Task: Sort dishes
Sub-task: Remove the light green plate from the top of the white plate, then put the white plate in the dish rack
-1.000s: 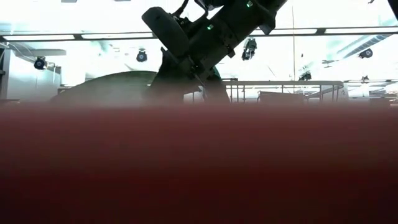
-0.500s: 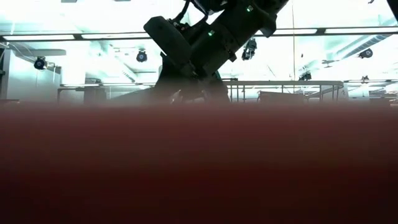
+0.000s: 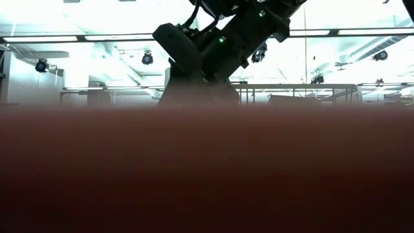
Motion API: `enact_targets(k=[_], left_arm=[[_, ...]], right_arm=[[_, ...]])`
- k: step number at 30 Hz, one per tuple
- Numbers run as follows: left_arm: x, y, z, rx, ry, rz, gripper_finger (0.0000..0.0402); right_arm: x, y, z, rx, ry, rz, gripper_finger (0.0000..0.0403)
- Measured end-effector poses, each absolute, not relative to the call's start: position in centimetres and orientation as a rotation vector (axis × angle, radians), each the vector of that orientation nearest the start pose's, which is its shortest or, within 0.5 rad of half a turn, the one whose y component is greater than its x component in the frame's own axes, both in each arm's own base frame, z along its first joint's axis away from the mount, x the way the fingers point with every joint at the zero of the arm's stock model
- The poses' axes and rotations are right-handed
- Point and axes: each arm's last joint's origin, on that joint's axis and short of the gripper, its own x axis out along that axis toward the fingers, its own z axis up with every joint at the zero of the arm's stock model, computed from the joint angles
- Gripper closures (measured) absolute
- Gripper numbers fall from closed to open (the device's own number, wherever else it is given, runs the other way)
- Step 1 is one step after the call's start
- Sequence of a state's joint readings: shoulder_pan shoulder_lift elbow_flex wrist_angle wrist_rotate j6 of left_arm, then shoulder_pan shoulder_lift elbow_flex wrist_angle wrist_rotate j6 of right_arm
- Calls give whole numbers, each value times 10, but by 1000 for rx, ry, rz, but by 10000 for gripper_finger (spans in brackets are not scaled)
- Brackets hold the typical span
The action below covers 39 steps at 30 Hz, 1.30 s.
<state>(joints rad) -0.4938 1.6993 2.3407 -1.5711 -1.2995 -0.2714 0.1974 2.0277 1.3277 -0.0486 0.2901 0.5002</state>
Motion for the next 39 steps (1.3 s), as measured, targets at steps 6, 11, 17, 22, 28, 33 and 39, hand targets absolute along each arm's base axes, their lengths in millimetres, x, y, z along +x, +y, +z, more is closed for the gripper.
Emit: enact_targets(k=[6, 11, 17, 22, 28, 33, 39], left_arm=[[242, -99, 499, 483, 484, 800, 401], [243, -100, 497, 446, 498, 766, 401], [248, -103, 488, 406, 552, 695, 401], [257, -110, 466, 390, 634, 640, 402], [275, -124, 426, 366, 739, 563, 402], [298, -139, 382, 350, 746, 497, 402], [320, -150, 330, 365, 674, 463, 402]], right_arm=[[426, 77, 164, 293, 686, -265, 235], [424, 77, 166, 264, 691, -253, 225], [415, 84, 182, 214, 720, -223, 224], [396, 96, 211, 147, 721, -165, 224], [352, 118, 235, 74, 741, -75, 224], [304, 120, 244, 116, 762, -47, 224], [246, 107, 242, 259, 784, -84, 224]])
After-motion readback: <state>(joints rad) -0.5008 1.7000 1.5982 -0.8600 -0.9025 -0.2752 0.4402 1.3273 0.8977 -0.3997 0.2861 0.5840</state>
